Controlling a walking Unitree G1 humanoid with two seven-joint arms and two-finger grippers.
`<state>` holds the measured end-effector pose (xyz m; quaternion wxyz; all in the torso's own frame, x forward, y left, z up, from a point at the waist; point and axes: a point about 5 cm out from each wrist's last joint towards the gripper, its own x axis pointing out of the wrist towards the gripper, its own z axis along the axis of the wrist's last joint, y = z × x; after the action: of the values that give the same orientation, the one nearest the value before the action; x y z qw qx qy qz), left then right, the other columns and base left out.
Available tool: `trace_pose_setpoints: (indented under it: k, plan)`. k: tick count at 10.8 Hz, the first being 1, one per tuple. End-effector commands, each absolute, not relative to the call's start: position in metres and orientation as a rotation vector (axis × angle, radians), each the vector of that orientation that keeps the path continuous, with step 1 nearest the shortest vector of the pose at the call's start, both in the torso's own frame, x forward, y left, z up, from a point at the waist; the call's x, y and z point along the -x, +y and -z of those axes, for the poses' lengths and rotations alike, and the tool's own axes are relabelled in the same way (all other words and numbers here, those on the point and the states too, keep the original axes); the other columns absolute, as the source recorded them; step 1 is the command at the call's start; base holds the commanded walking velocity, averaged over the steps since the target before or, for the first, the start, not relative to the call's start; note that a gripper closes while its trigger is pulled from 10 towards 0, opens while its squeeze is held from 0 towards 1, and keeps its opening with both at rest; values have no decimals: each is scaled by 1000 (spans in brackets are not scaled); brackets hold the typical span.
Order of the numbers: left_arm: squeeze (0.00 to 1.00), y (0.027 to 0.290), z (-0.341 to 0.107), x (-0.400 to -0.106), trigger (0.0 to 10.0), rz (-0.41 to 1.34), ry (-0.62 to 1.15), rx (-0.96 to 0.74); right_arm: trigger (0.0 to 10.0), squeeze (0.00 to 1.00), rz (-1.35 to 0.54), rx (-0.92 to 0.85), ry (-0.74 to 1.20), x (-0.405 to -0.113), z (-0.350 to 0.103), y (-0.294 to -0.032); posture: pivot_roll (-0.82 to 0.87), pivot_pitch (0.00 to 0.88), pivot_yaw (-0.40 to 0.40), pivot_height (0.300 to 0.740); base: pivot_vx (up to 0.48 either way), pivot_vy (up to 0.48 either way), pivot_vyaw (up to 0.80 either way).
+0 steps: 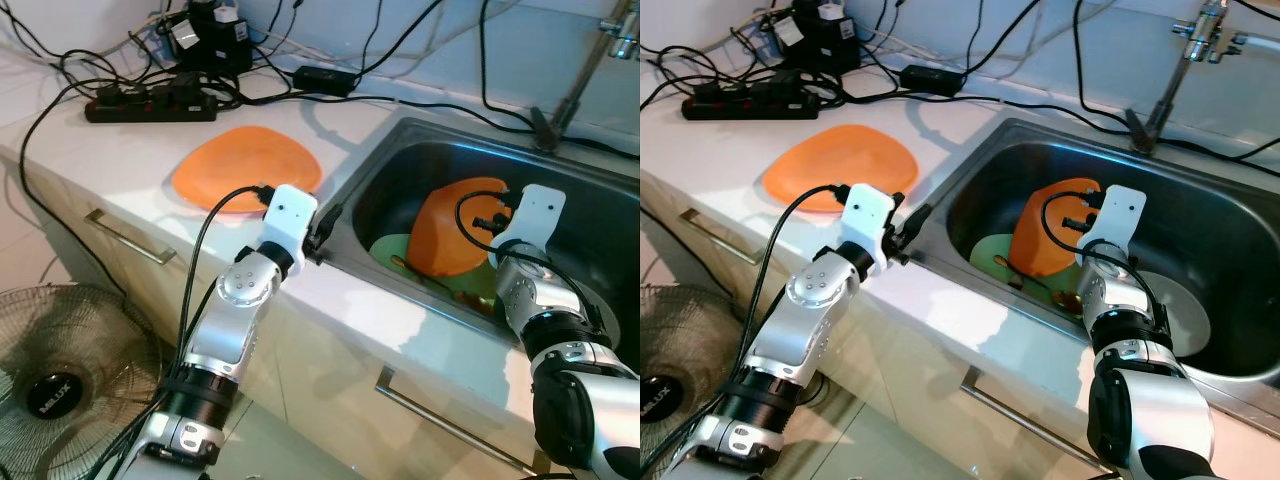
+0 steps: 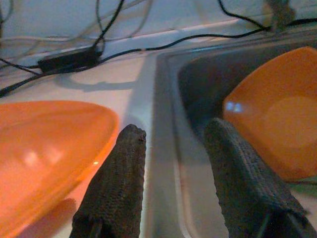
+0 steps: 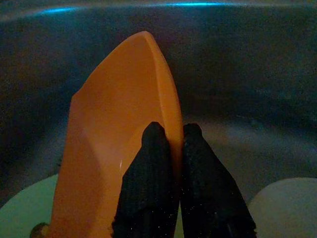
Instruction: Kitchen organization
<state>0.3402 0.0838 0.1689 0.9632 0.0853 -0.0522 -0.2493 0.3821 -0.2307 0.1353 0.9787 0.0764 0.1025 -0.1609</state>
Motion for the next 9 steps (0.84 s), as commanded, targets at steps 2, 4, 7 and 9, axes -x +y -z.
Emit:
trace_pose_setpoints:
  k: [2, 4, 7, 9]
  plan:
    - [0, 79, -169, -335, 10000, 556, -73, -164, 10000, 0, 304, -144, 204, -386, -140, -228, 197, 59, 5, 740, 0, 0, 0]
    - [0, 74, -164, -331, 10000, 600, -35, -172, 10000, 0, 273, -111, 287, -385, -129, -221, 195, 54, 5, 740, 0, 0, 0]
    - [0, 71, -164, -327, 10000, 615, -18, -149, 10000, 161, 253, -127, 310, -384, -125, -217, 195, 44, 6, 740, 0, 0, 0]
    - [0, 70, -162, -326, 10000, 621, -3, -153, 10000, 392, 233, -116, 321, -385, -123, -211, 195, 42, 8, 740, 0, 0, 0]
